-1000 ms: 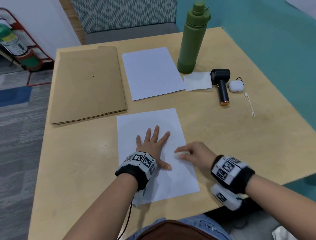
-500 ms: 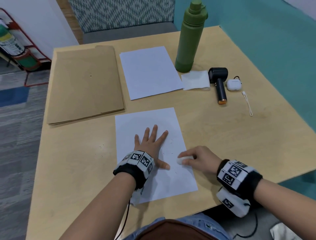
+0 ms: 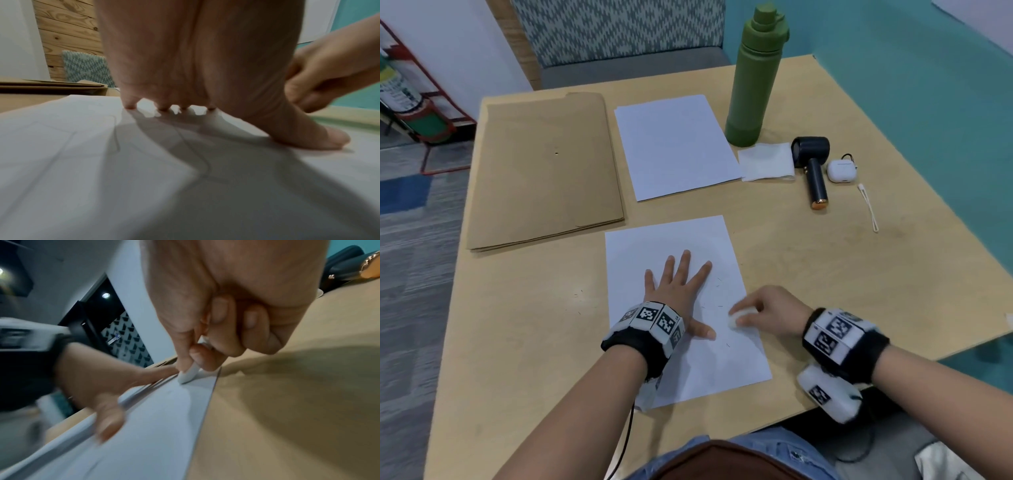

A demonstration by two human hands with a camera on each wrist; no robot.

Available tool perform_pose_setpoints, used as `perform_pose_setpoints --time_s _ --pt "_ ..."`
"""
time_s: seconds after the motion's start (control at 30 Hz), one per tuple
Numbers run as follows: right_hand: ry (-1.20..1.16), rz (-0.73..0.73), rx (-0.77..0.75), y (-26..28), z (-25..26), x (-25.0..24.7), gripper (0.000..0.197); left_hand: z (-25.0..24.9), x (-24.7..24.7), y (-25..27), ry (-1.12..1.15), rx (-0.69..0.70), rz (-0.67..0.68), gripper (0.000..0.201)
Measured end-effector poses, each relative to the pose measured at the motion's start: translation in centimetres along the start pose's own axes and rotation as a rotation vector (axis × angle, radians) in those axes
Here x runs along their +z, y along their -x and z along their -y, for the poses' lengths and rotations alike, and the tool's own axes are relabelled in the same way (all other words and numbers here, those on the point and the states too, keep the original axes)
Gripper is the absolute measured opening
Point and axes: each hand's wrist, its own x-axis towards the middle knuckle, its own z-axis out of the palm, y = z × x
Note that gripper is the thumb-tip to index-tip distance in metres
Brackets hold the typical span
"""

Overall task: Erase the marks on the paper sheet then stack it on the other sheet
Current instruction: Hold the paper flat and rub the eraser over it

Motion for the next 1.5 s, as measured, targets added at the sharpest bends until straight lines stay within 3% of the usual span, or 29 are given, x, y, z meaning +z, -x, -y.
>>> perform_pose_setpoints --time_s 0.13,0.2,0.27,0.43,0.53,0.67,0.73,0.9,0.97,1.07,1.13,1.3,1.33,1.4,1.5 --pt "-0.134 -0.289 0.033 -4.1 2.1 -1.8 0.026 0.0 -0.1 0.0 -0.009 0.002 0.006 0.126" --pt "-0.178 -0.360 0.051 -4.9 2.4 -1.7 0.027 0.0 -0.1 0.0 -0.011 -0.003 0.007 0.127" --pt "-0.134 -0.304 0.022 -4.1 2.1 -1.0 0.028 0.0 0.0 -0.1 -0.001 -0.003 0.006 0.127" --pt "0.034 0.056 -0.017 -1.2 0.8 -0.3 0.028 0.1 0.1 -0.1 0.006 -0.002 0.002 0.127" --pt "0.052 -0.055 -0.025 -3.6 2.0 -1.6 0.028 0.1 0.1 -0.1 0.006 -0.001 -0.008 0.126" --pt "-0.131 -0.293 0.026 -5.2 3.2 -1.4 0.027 0.0 0.1 -0.1 0.006 -0.012 -0.009 0.128" --pt "-0.108 -0.267 0.019 -3.8 2.6 -0.3 0.028 0.0 0.0 -0.1 0.016 -0.013 -0.008 0.129" --pt "0.009 0.006 0.002 -1.4 1.0 0.4 0.028 0.1 0.1 0.0 0.029 -0.013 -0.015 0.129" --pt "0.015 -0.045 -0.009 -2.9 1.6 -0.5 0.028 0.1 0.1 0.0 0.028 -0.012 -0.015 0.128" --pt "-0.111 -0.268 0.022 -5.3 3.1 -1.3 0.027 0.1 0.0 0.0 0.021 -0.018 -0.017 0.128" --pt "-0.127 -0.330 0.025 -5.1 3.4 -0.6 0.028 0.1 0.2 0.0 0.026 -0.020 -0.018 0.129" --pt "0.033 0.004 -0.032 -1.0 2.1 1.7 0.030 0.2 0.4 0.0 0.049 -0.015 -0.032 0.131" --pt "0.060 0.016 -0.037 -1.2 2.3 1.4 0.031 0.2 0.4 0.0 0.048 -0.017 -0.032 0.131" --pt "0.066 -0.071 -0.044 -2.6 3.3 0.3 0.030 0.3 0.4 -0.1 0.044 -0.019 -0.034 0.130" --pt "-0.105 -0.309 0.008 -4.6 4.6 -0.4 0.030 0.2 0.4 -0.1 0.042 -0.027 -0.034 0.132"
